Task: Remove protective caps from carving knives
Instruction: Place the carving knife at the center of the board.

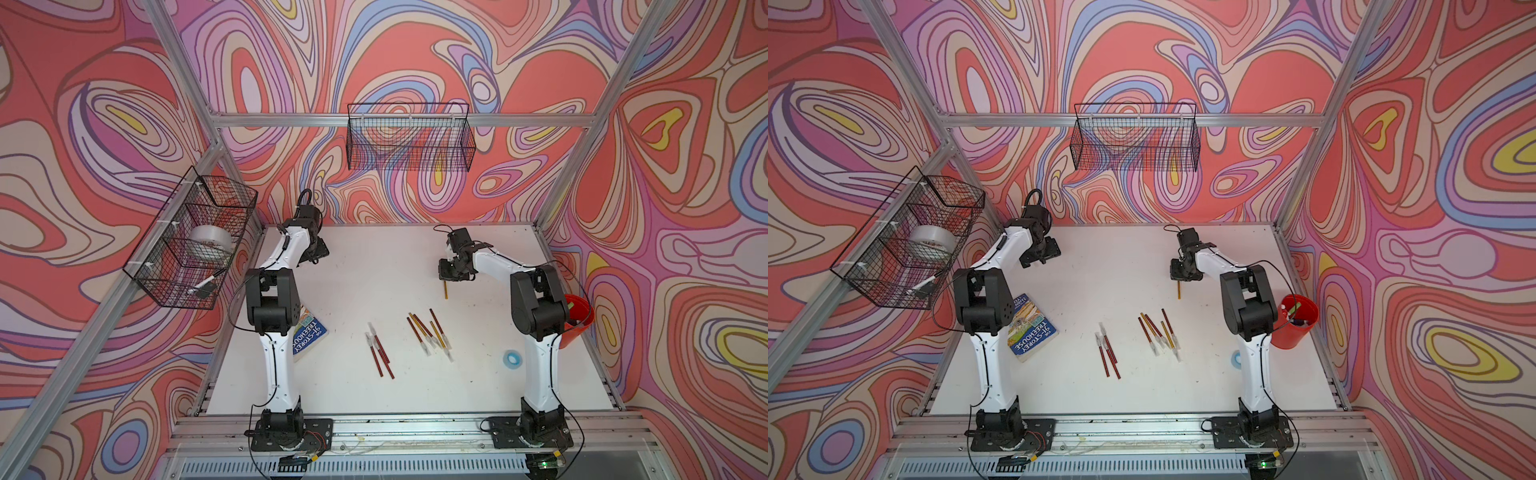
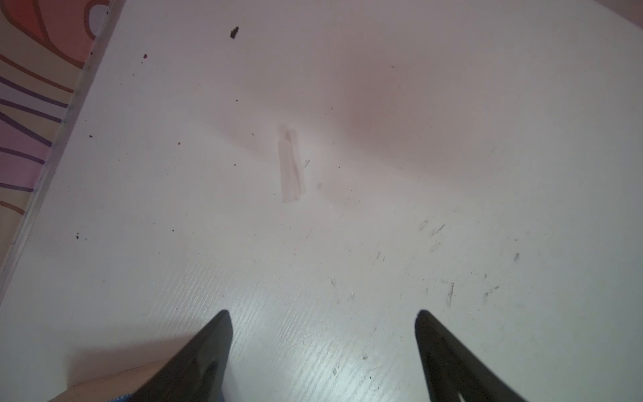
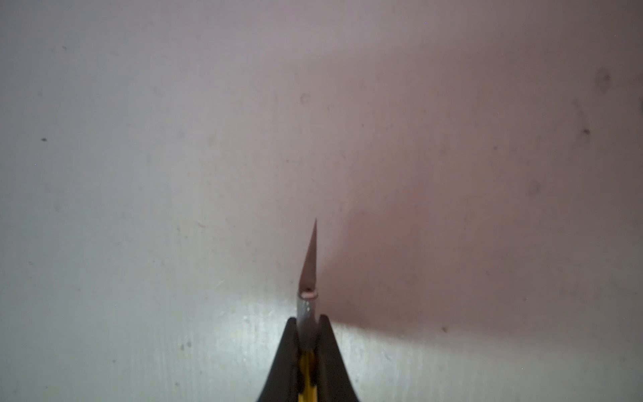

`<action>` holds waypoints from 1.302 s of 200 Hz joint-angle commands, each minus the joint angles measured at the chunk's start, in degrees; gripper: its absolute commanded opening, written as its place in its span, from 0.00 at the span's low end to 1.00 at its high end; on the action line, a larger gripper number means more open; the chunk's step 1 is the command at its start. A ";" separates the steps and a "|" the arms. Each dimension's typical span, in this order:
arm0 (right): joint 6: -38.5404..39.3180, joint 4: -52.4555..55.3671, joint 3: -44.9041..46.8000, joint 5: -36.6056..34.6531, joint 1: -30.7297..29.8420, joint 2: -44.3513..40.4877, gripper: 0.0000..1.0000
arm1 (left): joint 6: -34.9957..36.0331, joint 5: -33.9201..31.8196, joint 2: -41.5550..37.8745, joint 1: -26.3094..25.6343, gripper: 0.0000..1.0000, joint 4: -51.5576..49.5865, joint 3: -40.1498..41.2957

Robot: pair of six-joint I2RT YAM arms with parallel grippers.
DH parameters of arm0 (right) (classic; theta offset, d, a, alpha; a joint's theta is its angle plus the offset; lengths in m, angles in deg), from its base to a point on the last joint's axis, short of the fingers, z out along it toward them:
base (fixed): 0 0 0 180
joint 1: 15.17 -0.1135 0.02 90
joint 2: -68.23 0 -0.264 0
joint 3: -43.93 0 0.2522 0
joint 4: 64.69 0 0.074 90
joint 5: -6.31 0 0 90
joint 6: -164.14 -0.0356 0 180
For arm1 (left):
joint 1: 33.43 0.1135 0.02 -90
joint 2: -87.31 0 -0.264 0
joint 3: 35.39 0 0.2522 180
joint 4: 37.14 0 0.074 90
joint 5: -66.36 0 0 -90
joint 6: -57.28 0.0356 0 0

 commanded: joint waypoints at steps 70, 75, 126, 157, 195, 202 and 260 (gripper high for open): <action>0.70 5.36 -3.58 -5.24 0.90 4.28 0.20 | 1.18 2.35 -2.72 0.14 0.87 2.04 3.31; 0.66 5.19 -3.43 -5.24 0.90 4.22 0.21 | 1.20 2.30 -2.81 0.16 0.87 2.07 3.35; -0.12 4.50 -2.48 -4.40 0.84 4.26 0.24 | 1.61 1.30 -3.23 0.33 0.88 2.07 3.24; -0.12 3.89 -1.47 -3.95 0.90 3.44 0.24 | 2.62 -1.21 -1.91 1.21 0.88 0.73 1.10; -0.40 3.14 -0.78 -2.66 0.85 2.75 0.24 | 3.15 -3.81 1.20 2.78 0.85 -1.27 -3.77; -0.62 2.81 -0.50 -2.60 0.86 2.63 0.24 | 3.53 -4.40 1.78 2.80 0.83 -1.13 -4.34; -0.89 1.16 1.47 -1.37 0.89 -0.38 0.25 | 2.97 -4.11 3.08 2.97 0.81 -1.09 -5.88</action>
